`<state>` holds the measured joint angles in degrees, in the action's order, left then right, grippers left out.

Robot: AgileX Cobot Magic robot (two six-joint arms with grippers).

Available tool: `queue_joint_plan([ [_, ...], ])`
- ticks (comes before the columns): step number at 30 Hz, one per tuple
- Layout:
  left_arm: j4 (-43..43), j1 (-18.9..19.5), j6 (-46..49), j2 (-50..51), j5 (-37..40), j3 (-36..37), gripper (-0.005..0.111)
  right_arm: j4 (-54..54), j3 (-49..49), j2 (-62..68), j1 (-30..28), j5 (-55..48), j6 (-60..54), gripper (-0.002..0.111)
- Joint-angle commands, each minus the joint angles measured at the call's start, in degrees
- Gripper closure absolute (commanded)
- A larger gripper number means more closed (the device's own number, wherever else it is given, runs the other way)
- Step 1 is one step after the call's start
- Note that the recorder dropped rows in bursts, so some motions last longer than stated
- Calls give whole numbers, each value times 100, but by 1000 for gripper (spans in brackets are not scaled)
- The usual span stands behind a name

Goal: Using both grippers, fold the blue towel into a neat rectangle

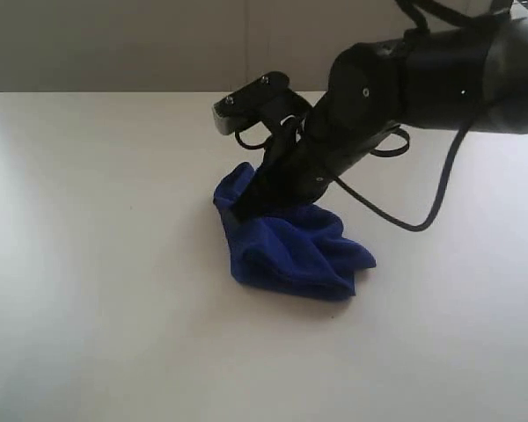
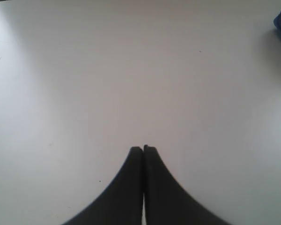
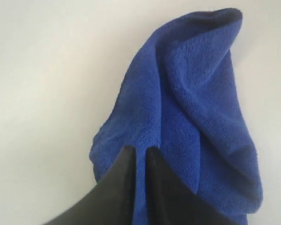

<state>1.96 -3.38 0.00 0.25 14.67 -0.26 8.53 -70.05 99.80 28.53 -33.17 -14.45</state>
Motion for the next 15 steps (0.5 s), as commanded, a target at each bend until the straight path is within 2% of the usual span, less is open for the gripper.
queue_joint_plan([
  [1, 14, -4, 0, -25, -8, 26, 107, -74, -11, -168, -209, -153, 241, 104],
  [7, 14, -4, 0, -25, -8, 26, 107, 2, -11, -74, -260, -153, 234, 101],
  [15, 14, -4, 0, -25, -8, 26, 107, 201, -11, 12, 289, 213, -443, 77],
])
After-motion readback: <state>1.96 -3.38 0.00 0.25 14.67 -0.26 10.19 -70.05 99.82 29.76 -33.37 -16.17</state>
